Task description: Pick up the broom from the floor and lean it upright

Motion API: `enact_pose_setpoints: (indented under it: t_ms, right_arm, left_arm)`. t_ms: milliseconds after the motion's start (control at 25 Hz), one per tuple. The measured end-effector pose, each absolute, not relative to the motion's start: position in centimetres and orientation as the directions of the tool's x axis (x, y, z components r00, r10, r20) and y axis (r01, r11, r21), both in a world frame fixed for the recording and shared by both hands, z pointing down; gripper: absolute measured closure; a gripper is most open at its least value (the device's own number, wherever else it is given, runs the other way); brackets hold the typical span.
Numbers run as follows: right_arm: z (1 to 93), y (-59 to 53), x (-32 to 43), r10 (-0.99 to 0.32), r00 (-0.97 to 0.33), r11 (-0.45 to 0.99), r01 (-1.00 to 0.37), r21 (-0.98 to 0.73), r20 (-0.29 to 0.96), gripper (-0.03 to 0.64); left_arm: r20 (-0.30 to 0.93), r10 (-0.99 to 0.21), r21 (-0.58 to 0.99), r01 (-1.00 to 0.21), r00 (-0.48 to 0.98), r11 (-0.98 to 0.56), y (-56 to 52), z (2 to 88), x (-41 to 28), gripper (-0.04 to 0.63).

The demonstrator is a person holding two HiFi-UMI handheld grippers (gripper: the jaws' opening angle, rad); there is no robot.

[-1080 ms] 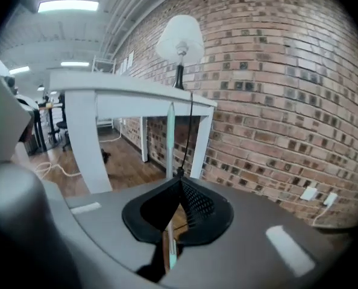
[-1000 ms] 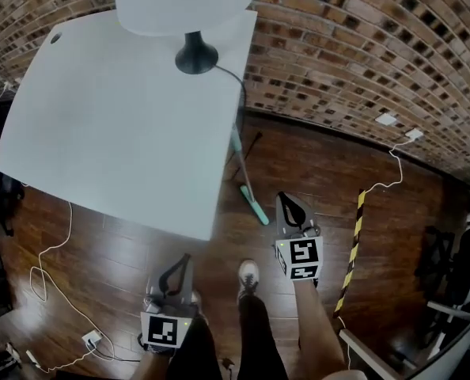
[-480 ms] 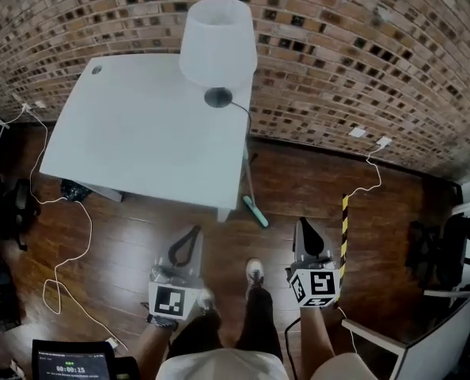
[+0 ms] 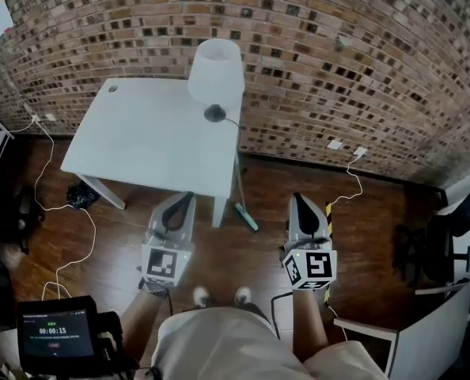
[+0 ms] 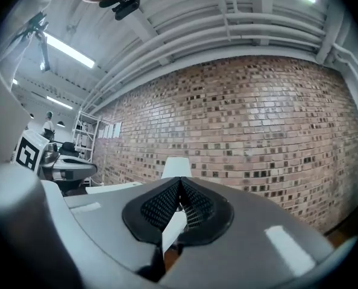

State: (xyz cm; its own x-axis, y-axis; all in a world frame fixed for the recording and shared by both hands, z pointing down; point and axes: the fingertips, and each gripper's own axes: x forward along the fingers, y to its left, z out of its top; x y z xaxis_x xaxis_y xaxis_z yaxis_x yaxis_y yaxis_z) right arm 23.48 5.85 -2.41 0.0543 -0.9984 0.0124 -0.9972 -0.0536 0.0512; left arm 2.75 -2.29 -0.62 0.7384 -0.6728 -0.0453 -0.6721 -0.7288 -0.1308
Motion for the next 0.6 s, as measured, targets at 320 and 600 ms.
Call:
enact_pose_setpoints:
  t_ms: [320,600]
  right_arm:
    - [-5.1,8.6,23.3,-0.999,0.035,-0.037,-0.997,0.068,-0.032,0.604]
    - [-5.3,10.0,24.6,-0.998,0.034,-0.037,-0.996,0.08,-0.045,0.604]
  left_arm:
    - [-0.088,-0.694,-0.121,-0.7,0.714,-0.704,0.5,-3.8,2.4,0.594]
    - [-0.07,-0.712,-0.07,-0.715,0.699,-0.695,1.1,-3.9,3.0,0.594]
